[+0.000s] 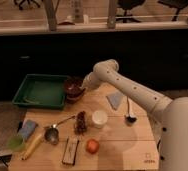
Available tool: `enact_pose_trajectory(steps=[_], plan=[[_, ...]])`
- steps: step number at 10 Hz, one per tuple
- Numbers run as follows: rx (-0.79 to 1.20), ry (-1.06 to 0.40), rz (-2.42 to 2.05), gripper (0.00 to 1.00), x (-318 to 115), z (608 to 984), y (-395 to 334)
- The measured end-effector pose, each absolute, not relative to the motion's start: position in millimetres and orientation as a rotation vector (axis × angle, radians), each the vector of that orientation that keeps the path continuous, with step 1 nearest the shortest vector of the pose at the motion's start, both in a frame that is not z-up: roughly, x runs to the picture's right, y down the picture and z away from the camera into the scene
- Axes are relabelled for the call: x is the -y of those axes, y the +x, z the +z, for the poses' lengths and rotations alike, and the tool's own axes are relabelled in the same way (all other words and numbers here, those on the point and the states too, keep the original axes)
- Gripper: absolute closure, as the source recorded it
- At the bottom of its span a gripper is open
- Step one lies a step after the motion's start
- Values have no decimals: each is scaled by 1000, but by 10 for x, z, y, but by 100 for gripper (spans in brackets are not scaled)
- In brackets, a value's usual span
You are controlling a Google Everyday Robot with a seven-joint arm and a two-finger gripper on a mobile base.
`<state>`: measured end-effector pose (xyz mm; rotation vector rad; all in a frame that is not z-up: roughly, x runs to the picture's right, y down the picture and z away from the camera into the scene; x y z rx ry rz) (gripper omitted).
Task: Stack bowls into tray
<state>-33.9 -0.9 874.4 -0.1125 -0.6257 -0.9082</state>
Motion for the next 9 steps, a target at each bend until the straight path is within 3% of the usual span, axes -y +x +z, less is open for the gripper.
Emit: enact_pose_trajectory(steps=[9], plan=[[631, -62, -914, 100, 281, 8642, -289]])
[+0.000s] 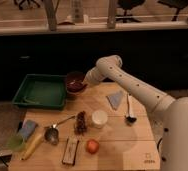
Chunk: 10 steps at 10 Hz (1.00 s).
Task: Stack bowls into tray
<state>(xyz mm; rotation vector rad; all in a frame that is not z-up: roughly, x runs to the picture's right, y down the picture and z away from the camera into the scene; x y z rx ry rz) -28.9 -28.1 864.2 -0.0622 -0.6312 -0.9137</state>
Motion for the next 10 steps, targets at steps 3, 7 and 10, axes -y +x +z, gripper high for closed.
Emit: enact_pose_trajectory(steps=[3, 7, 10], plan=[[722, -32, -947, 100, 315, 8530, -631], [837, -5, -992, 100, 319, 8440, -1024], [910, 6, -1019, 100, 262, 8400, -1297]])
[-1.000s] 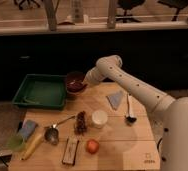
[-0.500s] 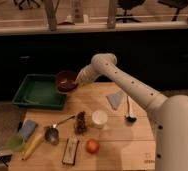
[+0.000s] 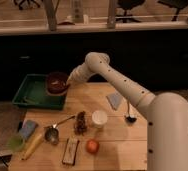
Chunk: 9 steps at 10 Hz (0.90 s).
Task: Stack bowls into tray
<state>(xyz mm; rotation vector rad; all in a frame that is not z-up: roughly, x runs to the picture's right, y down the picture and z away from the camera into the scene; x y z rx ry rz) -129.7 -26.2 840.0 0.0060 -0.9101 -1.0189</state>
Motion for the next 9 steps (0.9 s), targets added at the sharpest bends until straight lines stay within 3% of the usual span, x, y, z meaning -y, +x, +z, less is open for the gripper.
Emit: enact_pose_trajectory(steps=[9], plan=[[997, -5, -1038, 100, 57, 8594, -1782]])
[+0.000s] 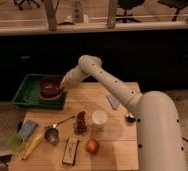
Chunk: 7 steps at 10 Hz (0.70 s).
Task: Stack bowls into tray
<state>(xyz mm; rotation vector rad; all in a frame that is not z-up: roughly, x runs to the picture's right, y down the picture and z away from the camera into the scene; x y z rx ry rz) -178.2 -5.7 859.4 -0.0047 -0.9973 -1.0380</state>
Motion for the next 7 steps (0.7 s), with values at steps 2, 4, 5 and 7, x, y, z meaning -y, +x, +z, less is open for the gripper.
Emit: enact_pose_trajectory(steps=[2, 4, 5, 7], plan=[[1014, 2, -1037, 100, 41, 8651, -1916], [1031, 11, -1035, 100, 39, 8702, -2042], [1034, 15, -1034, 100, 42, 8719, -2071], [1039, 22, -1023, 99, 55, 8758, -2113]])
